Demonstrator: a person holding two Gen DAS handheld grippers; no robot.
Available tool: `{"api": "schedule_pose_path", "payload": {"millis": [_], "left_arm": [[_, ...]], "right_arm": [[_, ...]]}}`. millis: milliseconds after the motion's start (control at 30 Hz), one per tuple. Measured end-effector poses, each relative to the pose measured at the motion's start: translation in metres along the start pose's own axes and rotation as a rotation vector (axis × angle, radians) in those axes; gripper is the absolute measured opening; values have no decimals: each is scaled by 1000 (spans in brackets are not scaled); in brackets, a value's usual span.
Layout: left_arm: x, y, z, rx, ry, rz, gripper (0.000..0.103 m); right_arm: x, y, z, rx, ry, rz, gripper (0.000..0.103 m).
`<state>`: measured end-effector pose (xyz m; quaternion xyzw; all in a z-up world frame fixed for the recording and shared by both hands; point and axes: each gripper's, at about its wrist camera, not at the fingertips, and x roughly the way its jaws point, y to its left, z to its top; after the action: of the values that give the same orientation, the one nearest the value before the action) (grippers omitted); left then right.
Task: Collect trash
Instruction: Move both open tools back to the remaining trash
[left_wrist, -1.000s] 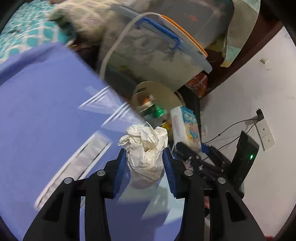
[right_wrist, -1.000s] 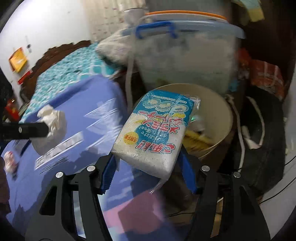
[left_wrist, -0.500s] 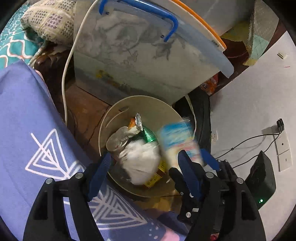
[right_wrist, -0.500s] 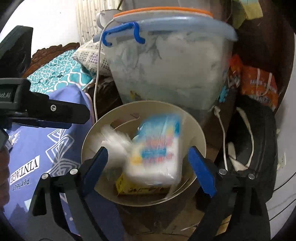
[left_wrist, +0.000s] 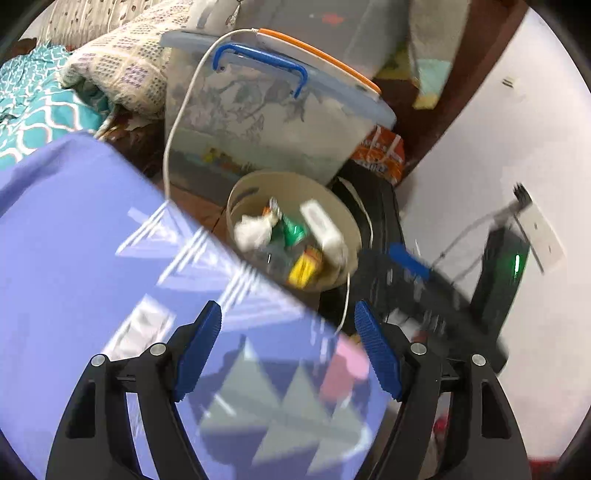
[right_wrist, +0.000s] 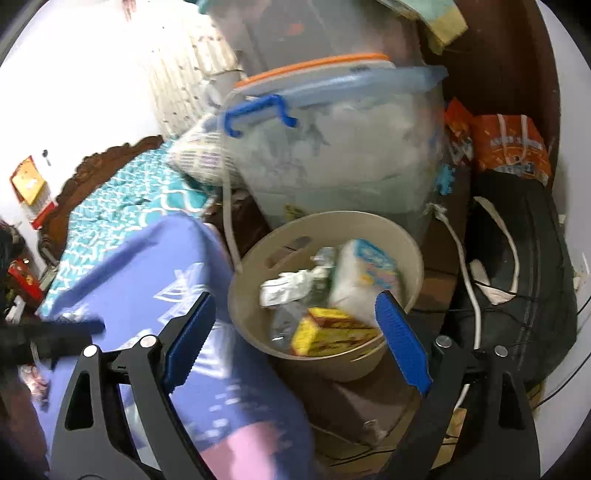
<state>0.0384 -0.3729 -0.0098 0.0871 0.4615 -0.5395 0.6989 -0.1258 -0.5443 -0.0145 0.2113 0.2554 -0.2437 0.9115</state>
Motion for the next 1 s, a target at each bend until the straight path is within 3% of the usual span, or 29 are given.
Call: {"api": "schedule_pose_path", "payload": {"millis": [167,300,400,567,700,767,833,900,967,1000], "left_arm": [[-59,15,-67,20,-52,73,71],[-121,44,-117,-10,-137,190,71],[-167,75,-149,-97,-204,338,71],[-233,144,-192,-361,-304,593,72],[-236,191,-204,-498,-273,565,74],[-223,204,-203,-508,-243,529,78],[-210,213,-202,-503,-215,552,77],[-198,225,-206,-523,-181,539,62],[-200,227,-215,-511,-206,526,46],[-203,227,-219,-505,-209,507,42]], "right_arm": [[-1,64,-6,-62,39,131,63],[12,125,-26,-115,138,254,56],[21,173,-51,-145,212,334,56],[29,242,-94,-214,310,422,57],[32,279,-113,-275,358,459,57],[33,294,-114,-290,372,476,57],[37,308,-112,-291,389,493,57],[45,322,-107,-278,412,506,63],[54,336,-104,-251,431,509,73],[59,344,-103,-240,435,503,74]]}}
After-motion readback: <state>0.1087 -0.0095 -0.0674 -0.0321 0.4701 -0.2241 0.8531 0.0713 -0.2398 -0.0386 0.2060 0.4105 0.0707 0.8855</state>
